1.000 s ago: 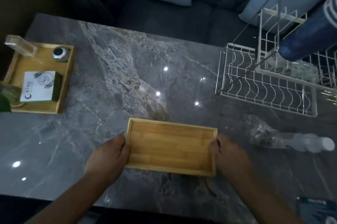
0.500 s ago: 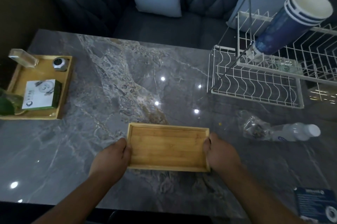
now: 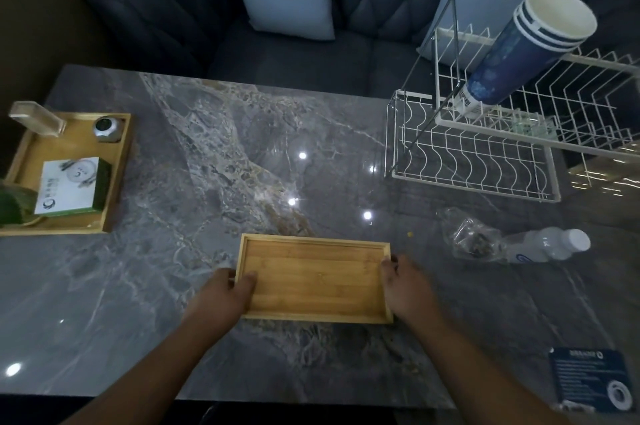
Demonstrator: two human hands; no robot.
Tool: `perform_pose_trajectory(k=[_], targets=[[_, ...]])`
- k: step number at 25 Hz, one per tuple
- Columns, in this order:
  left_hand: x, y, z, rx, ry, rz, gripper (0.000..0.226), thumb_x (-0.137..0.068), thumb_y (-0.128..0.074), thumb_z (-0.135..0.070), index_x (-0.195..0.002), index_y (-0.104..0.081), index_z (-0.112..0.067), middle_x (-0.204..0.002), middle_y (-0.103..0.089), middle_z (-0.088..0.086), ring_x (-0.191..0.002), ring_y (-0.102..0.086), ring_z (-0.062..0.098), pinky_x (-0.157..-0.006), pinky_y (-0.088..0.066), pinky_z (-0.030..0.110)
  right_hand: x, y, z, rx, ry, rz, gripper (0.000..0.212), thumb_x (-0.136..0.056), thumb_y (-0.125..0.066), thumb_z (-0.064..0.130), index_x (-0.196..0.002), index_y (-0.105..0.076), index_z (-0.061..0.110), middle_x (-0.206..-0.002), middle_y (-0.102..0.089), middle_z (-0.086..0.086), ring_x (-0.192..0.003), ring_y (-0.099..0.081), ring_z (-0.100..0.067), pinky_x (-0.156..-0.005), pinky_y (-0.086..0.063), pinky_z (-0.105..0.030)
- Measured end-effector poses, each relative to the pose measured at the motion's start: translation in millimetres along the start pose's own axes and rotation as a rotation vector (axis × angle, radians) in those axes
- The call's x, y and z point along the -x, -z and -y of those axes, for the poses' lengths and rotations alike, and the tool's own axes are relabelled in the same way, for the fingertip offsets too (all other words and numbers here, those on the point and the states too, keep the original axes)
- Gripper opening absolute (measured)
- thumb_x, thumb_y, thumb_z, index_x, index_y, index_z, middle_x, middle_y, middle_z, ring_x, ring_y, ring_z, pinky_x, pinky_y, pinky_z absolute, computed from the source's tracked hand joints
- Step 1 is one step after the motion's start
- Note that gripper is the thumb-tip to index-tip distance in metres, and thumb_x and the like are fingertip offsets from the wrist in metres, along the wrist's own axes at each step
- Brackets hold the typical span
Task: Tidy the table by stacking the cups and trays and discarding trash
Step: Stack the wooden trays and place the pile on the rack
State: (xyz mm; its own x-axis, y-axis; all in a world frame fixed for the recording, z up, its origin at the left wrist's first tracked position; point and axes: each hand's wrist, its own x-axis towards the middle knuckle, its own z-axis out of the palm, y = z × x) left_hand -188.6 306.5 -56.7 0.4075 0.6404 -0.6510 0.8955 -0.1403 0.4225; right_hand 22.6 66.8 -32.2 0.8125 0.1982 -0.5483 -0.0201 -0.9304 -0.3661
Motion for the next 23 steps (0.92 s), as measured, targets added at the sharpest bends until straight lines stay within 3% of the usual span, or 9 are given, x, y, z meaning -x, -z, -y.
perform_pose_trajectory(k=[4,10,14,18,20,23], targets=[[7,-15,-3,0.187,0.021,0.038,0.063,-0.097,-0.04,-0.066,-0.124,-0.063,-0.014,-0.118,-0.068,0.015,-0.104,-0.062,0.032,-0.092,-0.046,0.041,-2,-7,8,-0.062,-0.074,0.047,0.052,-0.104,-0.033,0.045,-0.118,-0.062,0.004,-0.12,-0.066,-0.021,-0.108,-0.061,-0.036,-0.084,-0.043,-0.038],[2,-14,-6,0.215,0.075,0.017,0.061,-0.098,-0.041,-0.064,-0.12,-0.064,-0.012,-0.117,-0.068,0.016,-0.105,-0.063,0.034,-0.092,-0.047,0.042,-4,-16,13,-0.145,-0.137,0.048,0.058,-0.105,-0.029,0.045,-0.118,-0.063,0.001,-0.119,-0.066,-0.021,-0.109,-0.062,-0.037,-0.098,-0.048,-0.046],[-41,15,-34,0.116,0.017,0.019,0.052,-0.099,-0.05,-0.053,-0.11,-0.068,-0.005,-0.114,-0.069,0.022,-0.104,-0.064,0.037,-0.086,-0.045,0.038,11,-29,24,-0.262,-0.232,0.026,0.057,-0.106,-0.029,0.042,-0.125,-0.062,0.0,-0.127,-0.063,-0.024,-0.117,-0.059,-0.04,-0.102,-0.045,-0.044],[-95,51,-73,0.15,-0.064,0.047,0.049,-0.082,-0.067,-0.053,-0.1,-0.074,-0.008,-0.099,-0.074,0.015,-0.089,-0.069,0.03,-0.084,-0.055,0.038,35,-56,42,-0.671,-0.417,0.077,0.042,-0.105,-0.037,0.038,-0.12,-0.06,0.007,-0.117,-0.066,-0.018,-0.107,-0.063,-0.037,-0.097,-0.051,-0.053],[-114,65,-85,0.173,-0.111,0.027,0.042,-0.074,-0.074,-0.053,-0.096,-0.073,-0.017,-0.095,-0.073,0.007,-0.083,-0.069,0.023,-0.077,-0.056,0.035,48,-67,54,-0.963,-0.552,0.143,0.023,-0.104,-0.043,0.032,-0.111,-0.059,0.017,-0.109,-0.067,-0.012,-0.1,-0.066,-0.032,-0.091,-0.056,-0.052],[-136,82,-99,0.212,-0.175,-0.017,0.049,-0.062,-0.084,-0.059,-0.097,-0.068,-0.029,-0.095,-0.069,-0.004,-0.081,-0.067,0.013,-0.064,-0.051,0.028,63,-86,74,-1.211,-0.699,0.261,0.016,-0.103,-0.049,0.023,-0.109,-0.06,0.013,-0.106,-0.067,-0.014,-0.095,-0.066,-0.028,-0.091,-0.054,-0.049]])
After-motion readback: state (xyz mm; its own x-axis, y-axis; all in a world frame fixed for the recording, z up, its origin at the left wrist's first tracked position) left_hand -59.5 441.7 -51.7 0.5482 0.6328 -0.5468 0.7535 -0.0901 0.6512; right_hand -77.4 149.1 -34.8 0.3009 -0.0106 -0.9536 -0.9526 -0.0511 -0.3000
